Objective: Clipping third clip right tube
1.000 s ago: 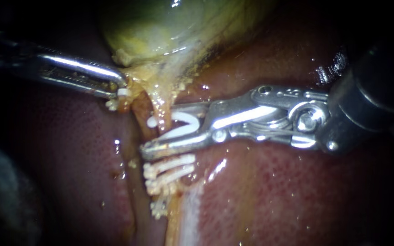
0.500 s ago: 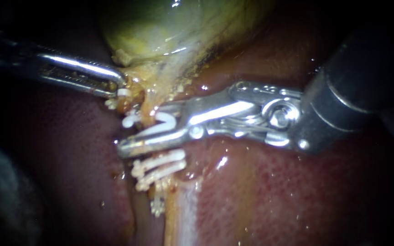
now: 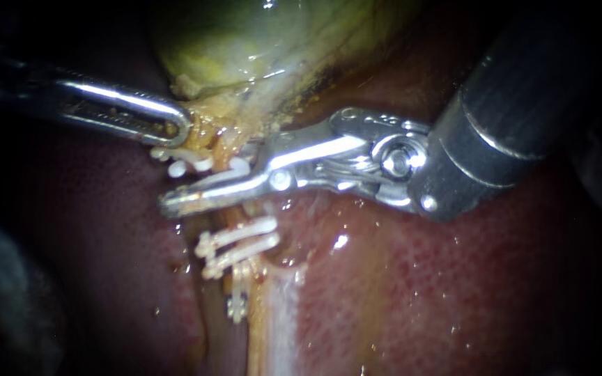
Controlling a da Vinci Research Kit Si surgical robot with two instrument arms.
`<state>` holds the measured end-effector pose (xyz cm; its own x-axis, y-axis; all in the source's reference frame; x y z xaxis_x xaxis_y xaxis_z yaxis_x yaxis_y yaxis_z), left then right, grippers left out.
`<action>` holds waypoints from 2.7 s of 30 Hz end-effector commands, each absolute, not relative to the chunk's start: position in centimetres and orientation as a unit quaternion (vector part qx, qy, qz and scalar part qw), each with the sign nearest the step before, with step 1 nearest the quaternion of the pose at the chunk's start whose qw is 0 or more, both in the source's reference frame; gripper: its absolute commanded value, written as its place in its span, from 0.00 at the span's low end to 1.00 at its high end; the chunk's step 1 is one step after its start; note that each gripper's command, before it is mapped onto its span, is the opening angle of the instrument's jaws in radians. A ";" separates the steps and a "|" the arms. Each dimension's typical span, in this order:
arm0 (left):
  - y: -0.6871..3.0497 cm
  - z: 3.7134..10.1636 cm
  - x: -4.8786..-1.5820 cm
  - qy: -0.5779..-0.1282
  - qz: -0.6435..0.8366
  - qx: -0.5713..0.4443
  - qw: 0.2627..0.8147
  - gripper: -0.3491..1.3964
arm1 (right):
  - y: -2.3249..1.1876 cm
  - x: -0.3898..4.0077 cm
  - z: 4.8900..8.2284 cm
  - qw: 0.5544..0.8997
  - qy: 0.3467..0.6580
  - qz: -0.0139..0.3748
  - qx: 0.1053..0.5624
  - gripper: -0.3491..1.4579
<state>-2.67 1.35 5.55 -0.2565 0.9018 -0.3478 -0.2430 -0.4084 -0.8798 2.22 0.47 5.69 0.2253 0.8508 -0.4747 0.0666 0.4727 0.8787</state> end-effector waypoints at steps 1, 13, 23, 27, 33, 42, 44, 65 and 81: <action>1.35 5.56 -2.67 -0.362 0.705 -0.455 0.406 0.00 | 0.47 2.23 5.67 0.659 0.549 0.296 0.419 0.45; 1.38 5.60 -2.63 -0.363 0.705 -0.455 0.405 0.00 | 0.41 2.12 5.41 0.645 0.556 0.269 0.451 0.44; 1.38 5.61 -2.63 -0.363 0.705 -0.455 0.405 0.00 | 0.48 2.14 5.15 0.626 0.568 0.269 0.462 0.44; 1.38 5.61 -2.63 -0.362 0.705 -0.455 0.405 0.00 | 0.51 2.12 5.14 0.624 0.567 0.271 0.464 0.44; 1.38 5.61 -2.63 -0.362 0.705 -0.455 0.405 0.00 | 0.58 2.11 5.14 0.621 0.564 0.284 0.464 0.43; 1.37 5.62 -2.63 -0.362 0.705 -0.455 0.405 0.00 | 0.73 2.05 5.31 0.613 0.556 0.326 0.456 0.41; 1.37 5.62 -2.63 -0.362 0.706 -0.455 0.405 0.00 | 0.75 2.02 5.34 0.611 0.554 0.332 0.458 0.41; 1.36 5.63 -2.64 -0.362 0.705 -0.456 0.405 0.00 | 0.73 1.91 5.35 0.599 0.535 0.353 0.480 0.16; 1.36 5.63 -2.64 -0.362 0.705 -0.456 0.405 0.00 | 0.70 1.89 5.39 0.615 0.559 0.323 0.453 0.00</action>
